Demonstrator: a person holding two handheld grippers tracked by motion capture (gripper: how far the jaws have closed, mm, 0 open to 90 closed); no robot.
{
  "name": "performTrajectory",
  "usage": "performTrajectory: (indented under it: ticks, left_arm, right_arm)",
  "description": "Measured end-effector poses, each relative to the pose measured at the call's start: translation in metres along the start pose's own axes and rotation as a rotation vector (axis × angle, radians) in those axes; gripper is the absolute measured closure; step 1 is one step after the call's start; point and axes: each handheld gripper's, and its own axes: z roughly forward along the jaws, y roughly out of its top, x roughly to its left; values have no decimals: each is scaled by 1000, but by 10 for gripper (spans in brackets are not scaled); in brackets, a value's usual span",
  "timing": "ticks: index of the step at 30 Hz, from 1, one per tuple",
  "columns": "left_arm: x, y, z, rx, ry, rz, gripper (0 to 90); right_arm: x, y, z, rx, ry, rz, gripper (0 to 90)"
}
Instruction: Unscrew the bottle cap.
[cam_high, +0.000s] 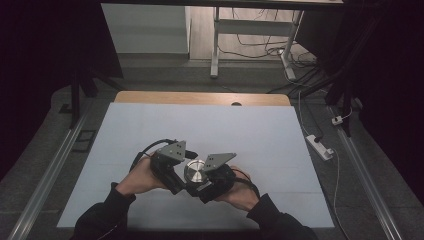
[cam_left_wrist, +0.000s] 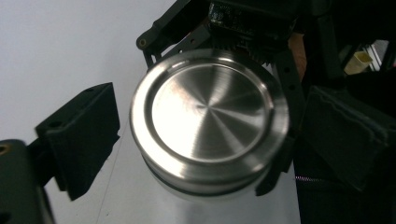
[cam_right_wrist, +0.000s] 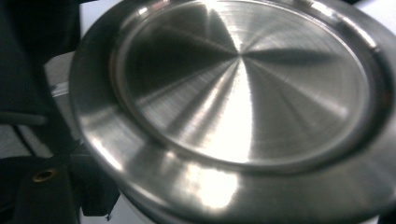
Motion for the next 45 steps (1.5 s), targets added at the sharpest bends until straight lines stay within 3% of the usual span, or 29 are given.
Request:
performTrajectory:
  ticks: [5,8,11,16,17,18,20,22,24,28,29,33,39,42,45]
  left_arm:
    - [-1,-3,1,-4,-23,32,178]
    - [-2,-2,3,-11,9,20,187]
    - [-2,1,6,-21,54,-39,191]
    - [-3,7,16,-8,164,-155,201]
    - [-3,7,16,-8,164,-155,201]
    - [-5,10,19,-6,214,-202,201]
    - [-8,13,23,-12,266,-253,201]
    - [-11,16,26,-6,309,-271,201]
    - [-12,17,29,1,322,-266,199]
    - [-7,17,21,-19,251,-245,123]
    - [-7,17,21,-19,251,-245,93]
    - [-5,16,0,-10,203,-166,38]
    - [0,7,-14,-12,45,-84,58]
    - [1,3,-12,11,-3,-49,82]
    - [1,1,-7,42,-6,-38,106]
  right_arm:
    - [4,0,2,11,28,-29,146]
    - [2,0,1,11,17,-35,145]
    - [1,0,1,6,-15,2,145]
    - [-7,-2,2,16,-91,48,146]
    - [-8,-3,2,16,-110,60,146]
    - [-9,-3,2,17,-126,75,146]
    - [-10,-3,2,14,-151,99,146]
    - [-12,-3,2,14,-173,108,146]
    - [-12,-3,2,20,-186,115,146]
    - [-12,-3,1,13,-180,113,146]
    - [-13,-3,1,10,-175,115,146]
    - [-14,-3,-2,-10,-139,105,146]
    - [-7,0,-2,-11,-49,45,146]
    - [-1,1,0,-12,-11,14,146]
    - [3,2,2,-7,10,-7,146]
